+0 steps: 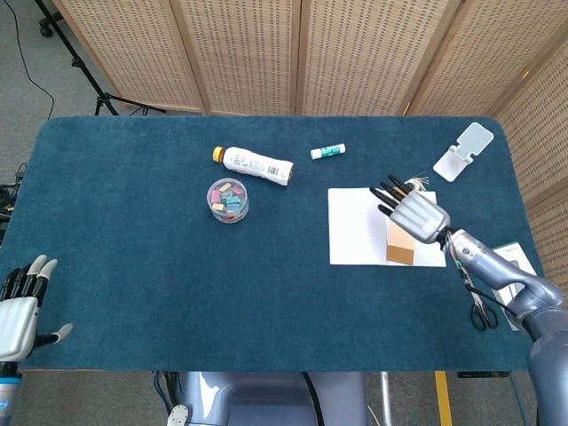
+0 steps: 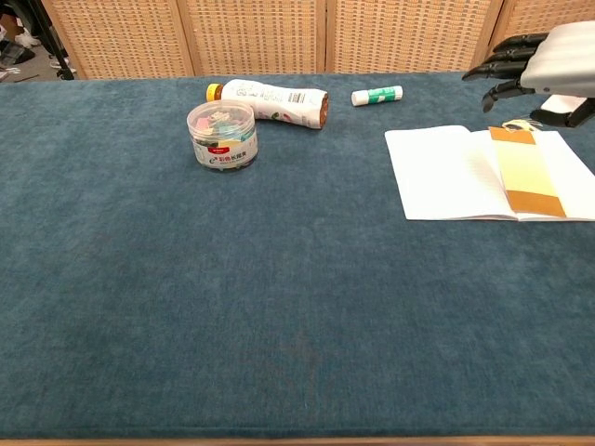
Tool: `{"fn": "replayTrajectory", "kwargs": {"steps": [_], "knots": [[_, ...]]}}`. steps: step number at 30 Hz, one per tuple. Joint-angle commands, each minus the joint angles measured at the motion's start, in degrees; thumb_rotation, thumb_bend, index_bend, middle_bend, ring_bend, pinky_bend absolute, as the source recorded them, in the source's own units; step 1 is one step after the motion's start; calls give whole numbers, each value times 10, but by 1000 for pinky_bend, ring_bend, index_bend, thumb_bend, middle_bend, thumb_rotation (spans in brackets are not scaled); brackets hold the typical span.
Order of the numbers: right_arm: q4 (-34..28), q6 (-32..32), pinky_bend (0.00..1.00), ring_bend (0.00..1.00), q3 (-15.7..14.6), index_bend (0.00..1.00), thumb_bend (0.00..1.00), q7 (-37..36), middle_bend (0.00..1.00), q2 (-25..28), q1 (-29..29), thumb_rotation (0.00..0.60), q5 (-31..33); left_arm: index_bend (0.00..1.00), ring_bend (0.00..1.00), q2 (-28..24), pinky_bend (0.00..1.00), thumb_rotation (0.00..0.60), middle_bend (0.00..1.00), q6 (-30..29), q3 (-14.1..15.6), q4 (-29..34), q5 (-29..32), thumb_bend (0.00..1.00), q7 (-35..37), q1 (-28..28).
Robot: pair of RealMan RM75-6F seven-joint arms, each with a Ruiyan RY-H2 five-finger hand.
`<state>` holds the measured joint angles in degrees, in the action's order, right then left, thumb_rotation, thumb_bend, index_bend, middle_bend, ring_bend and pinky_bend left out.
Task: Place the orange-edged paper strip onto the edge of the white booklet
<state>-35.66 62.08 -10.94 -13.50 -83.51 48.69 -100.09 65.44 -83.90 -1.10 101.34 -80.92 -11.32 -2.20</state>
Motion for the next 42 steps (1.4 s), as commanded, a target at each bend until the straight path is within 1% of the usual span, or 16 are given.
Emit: {"fn": "replayTrajectory", "kwargs": {"steps": [1, 3, 6, 8, 12, 15, 18, 22, 28, 35, 42], "knots": [[-150, -71, 0, 0, 65, 212, 909, -100, 2, 58, -19, 600, 107, 0, 0, -2, 0, 600, 0, 0, 3, 2, -5, 0, 2, 0], [-198, -99, 39, 1, 86, 211, 987, -113, 31, 73, -20, 600, 144, 0, 0, -3, 0, 600, 0, 0, 4, 3, -8, 0, 4, 0], [-233, -130, 128, 35, 111, 211, 1000, -107, 84, 78, -18, 600, 184, 0, 0, -4, 0, 600, 0, 0, 6, 3, -10, 0, 5, 0], [-243, -153, 151, 60, 125, 211, 1000, -99, 101, 75, -14, 600, 209, 0, 0, -4, 0, 600, 0, 1, 6, 4, -10, 0, 7, 0], [-248, -214, 153, 73, 157, 211, 1000, -69, 111, 60, 2, 600, 270, 0, 0, -6, 0, 600, 0, 2, 7, 4, -11, 0, 10, 0], [-232, -250, 153, 74, 175, 211, 1000, -38, 111, 39, 13, 600, 314, 0, 0, -8, 0, 600, 0, 2, 6, 3, -9, 0, 14, 0], [-210, -281, 153, 82, 186, 203, 1000, 3, 119, 18, 22, 600, 362, 0, 0, -10, 0, 600, 0, 4, 4, 2, -4, 0, 18, -1], [-187, -302, 161, 99, 194, 161, 1000, 47, 138, -4, 26, 600, 412, 0, 0, -12, 0, 600, 0, 9, 1, 1, 1, 0, 25, -3], [-168, -307, 162, 101, 200, 151, 1000, 87, 142, -22, 24, 600, 445, 0, 0, -16, 0, 600, 0, 15, -1, 0, 7, 0, 32, -5], [-152, -310, 163, 101, 188, 151, 1000, 160, 144, -29, 22, 600, 475, 0, 0, -17, 0, 600, 0, 18, 0, 0, 7, 0, 33, -7], [-139, -314, 167, 102, 180, 151, 1000, 207, 148, -37, 20, 600, 502, 0, 0, -16, 0, 600, 0, 17, 1, 1, 4, 0, 32, -7]]}}
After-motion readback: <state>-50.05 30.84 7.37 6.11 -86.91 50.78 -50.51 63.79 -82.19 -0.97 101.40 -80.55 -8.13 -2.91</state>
